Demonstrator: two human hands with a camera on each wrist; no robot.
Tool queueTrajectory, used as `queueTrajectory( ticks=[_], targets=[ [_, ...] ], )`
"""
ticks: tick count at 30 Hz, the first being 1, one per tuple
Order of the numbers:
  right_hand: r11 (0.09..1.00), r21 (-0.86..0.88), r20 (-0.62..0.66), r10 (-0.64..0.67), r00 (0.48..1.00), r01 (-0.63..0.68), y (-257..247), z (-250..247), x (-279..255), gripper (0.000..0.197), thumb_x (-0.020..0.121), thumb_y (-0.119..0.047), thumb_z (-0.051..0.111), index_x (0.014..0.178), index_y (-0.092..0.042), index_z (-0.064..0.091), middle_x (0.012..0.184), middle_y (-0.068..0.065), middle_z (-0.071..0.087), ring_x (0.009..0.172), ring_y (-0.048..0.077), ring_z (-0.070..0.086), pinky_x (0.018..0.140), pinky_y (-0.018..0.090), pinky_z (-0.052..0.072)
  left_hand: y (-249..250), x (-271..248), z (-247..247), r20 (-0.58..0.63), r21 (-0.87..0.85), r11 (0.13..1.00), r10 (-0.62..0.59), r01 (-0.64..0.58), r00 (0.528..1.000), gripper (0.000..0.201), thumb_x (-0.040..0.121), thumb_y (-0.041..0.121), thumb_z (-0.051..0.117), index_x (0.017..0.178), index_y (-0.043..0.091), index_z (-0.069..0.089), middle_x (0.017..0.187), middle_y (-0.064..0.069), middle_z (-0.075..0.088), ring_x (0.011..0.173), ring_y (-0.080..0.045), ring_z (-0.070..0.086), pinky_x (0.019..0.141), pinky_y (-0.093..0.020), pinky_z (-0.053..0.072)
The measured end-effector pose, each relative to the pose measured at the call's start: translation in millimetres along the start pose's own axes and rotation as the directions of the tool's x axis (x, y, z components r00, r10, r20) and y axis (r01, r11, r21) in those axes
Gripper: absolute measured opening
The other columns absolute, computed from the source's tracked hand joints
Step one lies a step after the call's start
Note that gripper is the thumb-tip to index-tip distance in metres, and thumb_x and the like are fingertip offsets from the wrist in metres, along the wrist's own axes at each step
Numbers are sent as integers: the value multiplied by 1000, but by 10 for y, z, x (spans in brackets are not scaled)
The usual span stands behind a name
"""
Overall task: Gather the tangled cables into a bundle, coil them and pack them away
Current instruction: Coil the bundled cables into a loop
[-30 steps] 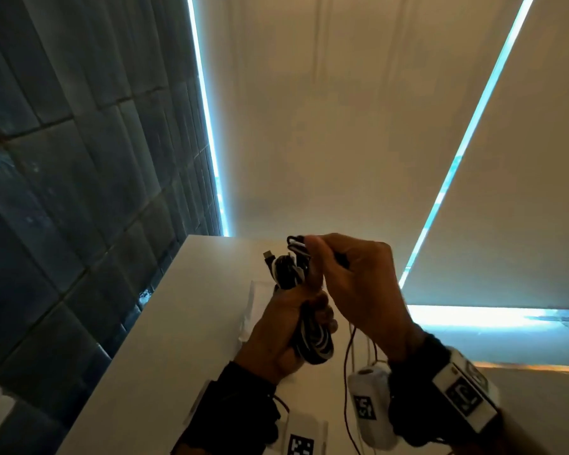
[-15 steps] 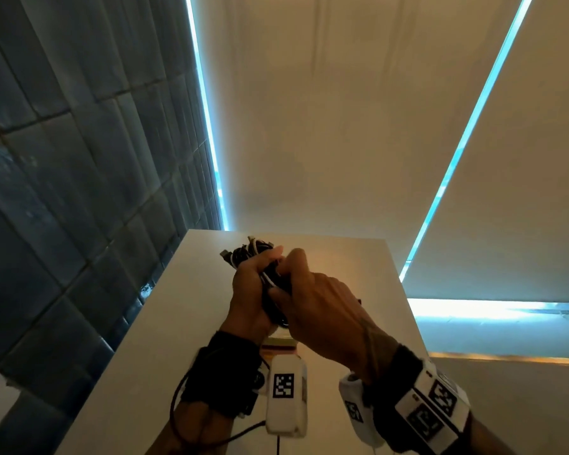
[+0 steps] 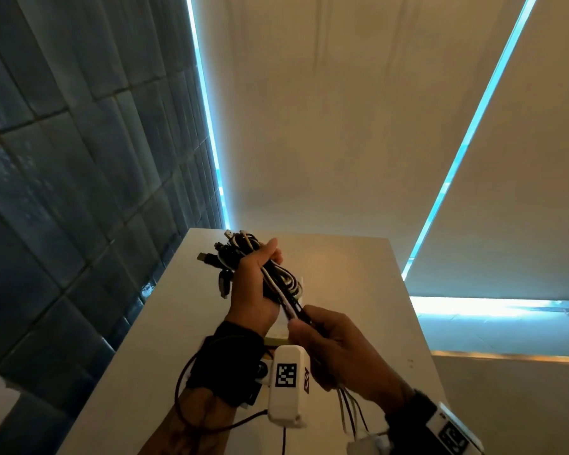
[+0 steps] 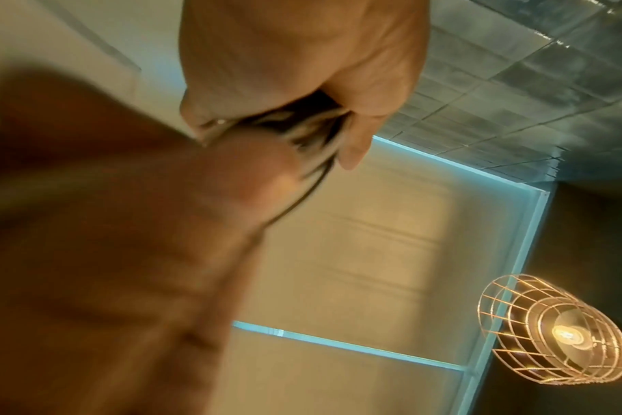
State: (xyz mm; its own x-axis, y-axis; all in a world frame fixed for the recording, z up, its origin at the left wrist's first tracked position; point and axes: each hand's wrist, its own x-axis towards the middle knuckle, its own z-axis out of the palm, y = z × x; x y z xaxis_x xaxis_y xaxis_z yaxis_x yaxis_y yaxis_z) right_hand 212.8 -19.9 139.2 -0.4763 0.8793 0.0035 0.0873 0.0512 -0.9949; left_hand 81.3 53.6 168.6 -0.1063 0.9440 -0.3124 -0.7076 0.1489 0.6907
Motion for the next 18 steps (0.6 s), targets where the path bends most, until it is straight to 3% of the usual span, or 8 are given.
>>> queueTrajectory(
  ticks=[2,3,5,7,11,15,18],
  targets=[
    [999,49,39,0,999,-2,95,37,19,42,93,-39,53,99,2,57,66,9,56,45,11,46,40,21,36,23,-42,31,63,-32,994,-106,108,992,9,86,22,64,83,14,61,85,-1,62,87,-18,59,87,-40,47],
    [998,68,64,-2,998,-3,140,30,33,45,91,-43,55,98,1,58,67,14,54,46,12,46,41,19,36,38,-55,35,103,-58,985,-154,161,983,12,82,24,66,83,13,61,83,-1,62,84,-18,60,89,-43,47],
    [996,78,143,21,990,-32,171,-17,84,49,89,-50,57,94,-1,59,69,18,48,46,14,43,40,19,35,75,-94,56,200,-86,974,-191,211,961,17,76,28,67,79,13,60,74,0,59,71,-16,59,82,-42,50],
    [996,30,229,72,971,-81,125,-90,124,43,93,-44,55,90,-1,59,66,17,47,43,13,42,39,20,37,112,-133,70,282,-60,970,-210,235,936,17,76,29,66,78,12,62,67,1,57,61,-14,58,73,-37,52],
    [971,-143,324,230,918,-193,-25,-304,226,28,95,-29,57,79,-6,61,53,-4,44,41,12,33,39,24,31,165,-204,2,387,69,959,-279,274,879,15,76,19,63,65,13,55,56,2,49,50,-12,51,68,-33,51],
    [888,-431,318,316,894,-161,-215,-477,355,29,87,-24,67,93,3,64,64,5,51,47,12,38,44,25,34,183,-284,-103,466,225,921,-388,317,795,14,70,10,60,60,12,50,52,0,45,48,-14,49,67,-33,50],
    [873,-470,320,303,898,-127,-339,-522,400,6,85,-12,69,83,-7,68,61,6,52,45,11,41,43,21,35,194,-348,-167,507,364,901,-403,234,762,14,72,8,56,58,10,52,55,-4,48,53,-18,51,69,-35,50]
  ],
)
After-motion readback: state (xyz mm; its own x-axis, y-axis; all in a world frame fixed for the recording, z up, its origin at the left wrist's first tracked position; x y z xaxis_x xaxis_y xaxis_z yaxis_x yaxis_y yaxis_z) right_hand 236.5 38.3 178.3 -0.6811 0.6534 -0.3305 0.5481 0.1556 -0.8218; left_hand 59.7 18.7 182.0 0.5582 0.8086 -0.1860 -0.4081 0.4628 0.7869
